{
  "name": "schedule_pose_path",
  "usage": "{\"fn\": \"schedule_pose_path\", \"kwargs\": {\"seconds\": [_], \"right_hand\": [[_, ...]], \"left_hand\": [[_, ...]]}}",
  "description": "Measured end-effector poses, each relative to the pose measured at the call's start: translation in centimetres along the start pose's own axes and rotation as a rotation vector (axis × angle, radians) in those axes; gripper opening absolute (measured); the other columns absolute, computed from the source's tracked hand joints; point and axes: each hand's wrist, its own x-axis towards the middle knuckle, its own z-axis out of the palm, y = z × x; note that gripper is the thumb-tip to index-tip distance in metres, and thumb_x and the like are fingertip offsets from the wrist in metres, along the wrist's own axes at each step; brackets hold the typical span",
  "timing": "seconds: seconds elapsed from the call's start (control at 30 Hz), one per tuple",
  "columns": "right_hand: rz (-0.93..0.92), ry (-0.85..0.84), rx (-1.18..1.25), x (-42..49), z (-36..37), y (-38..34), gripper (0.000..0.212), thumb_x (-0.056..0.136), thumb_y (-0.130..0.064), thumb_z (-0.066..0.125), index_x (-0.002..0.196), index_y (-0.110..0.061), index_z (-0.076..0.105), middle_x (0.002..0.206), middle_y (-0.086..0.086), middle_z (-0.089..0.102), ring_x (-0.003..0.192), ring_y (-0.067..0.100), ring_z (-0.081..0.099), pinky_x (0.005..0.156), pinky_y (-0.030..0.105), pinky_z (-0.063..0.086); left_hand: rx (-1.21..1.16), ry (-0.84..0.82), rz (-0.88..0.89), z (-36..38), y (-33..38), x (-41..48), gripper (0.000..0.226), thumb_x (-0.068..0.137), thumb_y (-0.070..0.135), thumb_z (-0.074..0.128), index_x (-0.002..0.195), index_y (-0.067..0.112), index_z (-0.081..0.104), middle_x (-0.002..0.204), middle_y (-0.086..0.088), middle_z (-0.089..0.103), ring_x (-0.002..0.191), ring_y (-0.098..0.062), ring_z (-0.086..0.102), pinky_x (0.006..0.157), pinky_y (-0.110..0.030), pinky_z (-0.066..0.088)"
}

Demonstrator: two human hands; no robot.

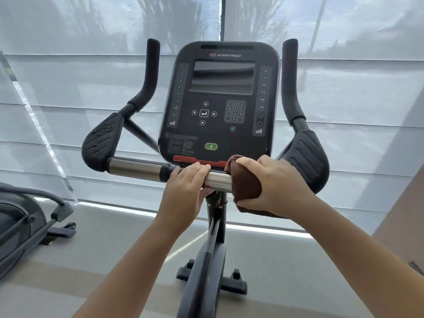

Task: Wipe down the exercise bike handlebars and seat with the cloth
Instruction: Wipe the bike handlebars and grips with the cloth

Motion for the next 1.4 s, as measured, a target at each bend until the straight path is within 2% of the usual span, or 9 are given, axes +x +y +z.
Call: {"fn": "schedule_pose_path", "kwargs": {"seconds": [0.2, 0.37, 0.57, 0.63, 0.73, 0.83, 0.97, 1.17, 1.4], "right_hand": [[-0.006, -0.030, 0.092, 1.3, 0.5, -1.9, 0.081, 0.063, -0.060, 0.065, 0.133, -0.038, 0.031, 0.101, -0.001, 0.052, 0.089, 0.022, 0.050, 0.071, 0.029, 0.039], [-0.104, -0.098, 0.233, 1.1, 0.2, -0.5, 0.082, 0.065, -0.052, 0.069, 0.135, -0.038, 0.030, 0.108, -0.001, 0.051, 0.096, 0.022, 0.049, 0.080, 0.035, 0.046], [-0.141, -0.167, 0.260, 0.9, -1.1, -0.2, 0.080, 0.068, -0.061, 0.063, 0.136, -0.038, 0.029, 0.123, -0.001, 0.049, 0.109, 0.021, 0.042, 0.097, 0.037, 0.036], [-0.052, -0.103, 0.284, 0.7, -0.8, -1.4, 0.071, 0.072, -0.066, 0.053, 0.133, -0.035, 0.035, 0.123, 0.001, 0.050, 0.110, 0.023, 0.041, 0.097, 0.039, 0.036], [0.054, 0.063, 0.187, 0.7, 0.3, -3.2, 0.054, 0.081, -0.060, 0.046, 0.125, -0.030, 0.042, 0.115, 0.005, 0.055, 0.102, 0.026, 0.047, 0.091, 0.042, 0.041], [0.094, 0.153, 0.180, 1.1, 1.0, -3.8, 0.054, 0.082, -0.060, 0.044, 0.127, -0.030, 0.041, 0.108, 0.005, 0.058, 0.094, 0.026, 0.050, 0.080, 0.038, 0.044], [0.038, 0.214, 0.189, 1.5, 1.4, -3.8, 0.053, 0.083, -0.058, 0.046, 0.126, -0.029, 0.049, 0.101, 0.006, 0.060, 0.086, 0.024, 0.052, 0.071, 0.034, 0.046], [-0.093, 0.415, 0.335, 0.6, 1.4, -3.6, 0.034, 0.075, -0.033, 0.068, 0.103, -0.014, 0.068, 0.085, 0.014, 0.065, 0.072, 0.031, 0.059, 0.060, 0.039, 0.052], [-0.231, 0.521, 0.590, -0.4, 0.3, -2.6, 0.029, 0.073, -0.025, 0.066, 0.099, -0.011, 0.070, 0.082, 0.010, 0.066, 0.071, 0.028, 0.059, 0.060, 0.041, 0.052]], "left_hand": [[-0.083, 0.027, -0.083, 0.0, 0.6, 0.0, 0.046, 0.068, 0.003, 0.076, 0.110, -0.001, 0.059, 0.109, -0.017, 0.065, 0.105, -0.033, 0.058, 0.093, -0.054, 0.042], [-0.104, 0.007, -0.150, -0.4, 1.3, 0.1, 0.044, 0.074, 0.005, 0.071, 0.115, 0.001, 0.057, 0.115, -0.016, 0.062, 0.112, -0.032, 0.053, 0.099, -0.052, 0.038], [-0.110, -0.034, -0.223, -0.8, 2.2, 0.0, 0.044, 0.084, 0.013, 0.061, 0.126, 0.007, 0.049, 0.130, -0.009, 0.053, 0.126, -0.024, 0.041, 0.106, -0.051, 0.029], [-0.104, -0.045, -0.231, -1.1, 2.3, -0.1, 0.043, 0.086, 0.013, 0.059, 0.127, 0.005, 0.048, 0.131, -0.011, 0.052, 0.127, -0.024, 0.041, 0.103, -0.052, 0.032], [-0.095, -0.016, -0.238, -1.5, 2.5, -0.8, 0.041, 0.084, 0.007, 0.061, 0.123, 0.003, 0.051, 0.127, -0.013, 0.055, 0.123, -0.026, 0.045, 0.099, -0.055, 0.037], [-0.086, 0.036, -0.260, -1.9, 2.9, -1.7, 0.040, 0.081, 0.002, 0.062, 0.121, 0.003, 0.054, 0.124, -0.013, 0.057, 0.120, -0.027, 0.049, 0.100, -0.050, 0.038], [-0.069, 0.073, -0.288, -2.4, 3.7, -2.4, 0.038, 0.080, -0.002, 0.062, 0.117, 0.001, 0.056, 0.122, -0.015, 0.059, 0.118, -0.029, 0.051, 0.099, -0.046, 0.038], [-0.035, 0.105, -0.344, -3.8, 5.6, -3.6, 0.036, 0.080, -0.004, 0.061, 0.115, 0.001, 0.058, 0.121, -0.016, 0.059, 0.117, -0.030, 0.051, 0.099, -0.046, 0.038], [0.079, 0.133, -0.452, -5.2, 10.0, -4.9, 0.035, 0.082, -0.003, 0.059, 0.117, 0.001, 0.057, 0.123, -0.015, 0.058, 0.120, -0.030, 0.048, 0.102, -0.042, 0.031]]}}
